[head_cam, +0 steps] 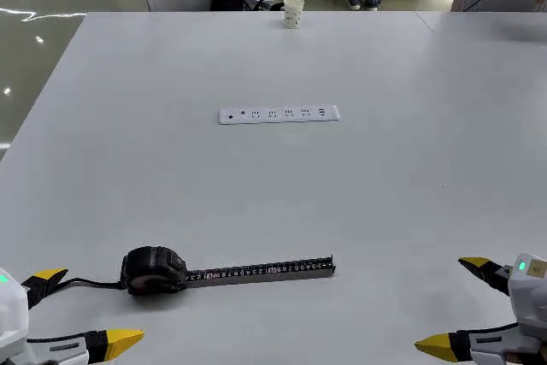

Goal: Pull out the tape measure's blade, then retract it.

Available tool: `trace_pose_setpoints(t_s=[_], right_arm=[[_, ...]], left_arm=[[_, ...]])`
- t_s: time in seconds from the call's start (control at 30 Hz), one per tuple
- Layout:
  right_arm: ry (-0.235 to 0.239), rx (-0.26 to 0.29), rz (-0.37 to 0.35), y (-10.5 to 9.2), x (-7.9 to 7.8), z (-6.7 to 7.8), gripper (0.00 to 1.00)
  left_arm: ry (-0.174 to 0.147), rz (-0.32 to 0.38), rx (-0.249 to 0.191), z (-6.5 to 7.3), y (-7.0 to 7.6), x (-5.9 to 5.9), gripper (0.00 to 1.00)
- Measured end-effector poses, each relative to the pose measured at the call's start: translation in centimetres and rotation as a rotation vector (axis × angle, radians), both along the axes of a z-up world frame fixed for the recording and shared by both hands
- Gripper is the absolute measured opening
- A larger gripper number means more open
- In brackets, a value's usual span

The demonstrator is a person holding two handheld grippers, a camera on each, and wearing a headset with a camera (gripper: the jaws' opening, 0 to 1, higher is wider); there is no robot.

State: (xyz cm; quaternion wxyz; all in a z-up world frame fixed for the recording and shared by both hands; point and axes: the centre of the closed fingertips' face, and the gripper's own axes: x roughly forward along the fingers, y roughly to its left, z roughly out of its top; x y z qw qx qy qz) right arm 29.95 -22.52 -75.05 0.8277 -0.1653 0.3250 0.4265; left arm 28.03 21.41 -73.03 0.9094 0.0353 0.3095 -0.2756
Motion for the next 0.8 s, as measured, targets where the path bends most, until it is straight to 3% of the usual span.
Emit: trace_pose_setpoints(t_s=[0.07,0.13,0.33,0.47,0.53,0.6,0.8], right_arm=[[0.007,0.0,0.007,0.3,0.1,0.2,0.99],[0.007,0.003,0.015,0.7,0.3,0.4,0.99],[0.024,-0.011,0.06,1.5,1.1,0.8,0.99],[0.042,-0.043,0.103,1.8,1.4,0.6,0.99],[0.042,-0.065,0.125,2.0,1.6,0.6,0.99],[0.037,-0.072,0.142,2.2,1.8,0.8,0.99],[0.039,-0.085,0.186,3.3,2.6,1.0,0.99]], left_arm=[[0.014,0.004,-0.007,0.3,-0.3,0.3,0.99],[0.007,0.002,0.009,0.5,-0.5,0.6,0.99],[0.002,0.003,-0.011,1.1,-1.8,1.3,0.99],[0.03,0.006,0.015,0.4,-2.2,1.5,0.99],[0.031,0.043,0.055,-0.2,-1.6,2.0,0.99],[0.05,0.033,0.039,-0.3,-2.0,1.8,0.99],[0.059,0.04,0.03,-0.4,-2.4,1.8,0.99]])
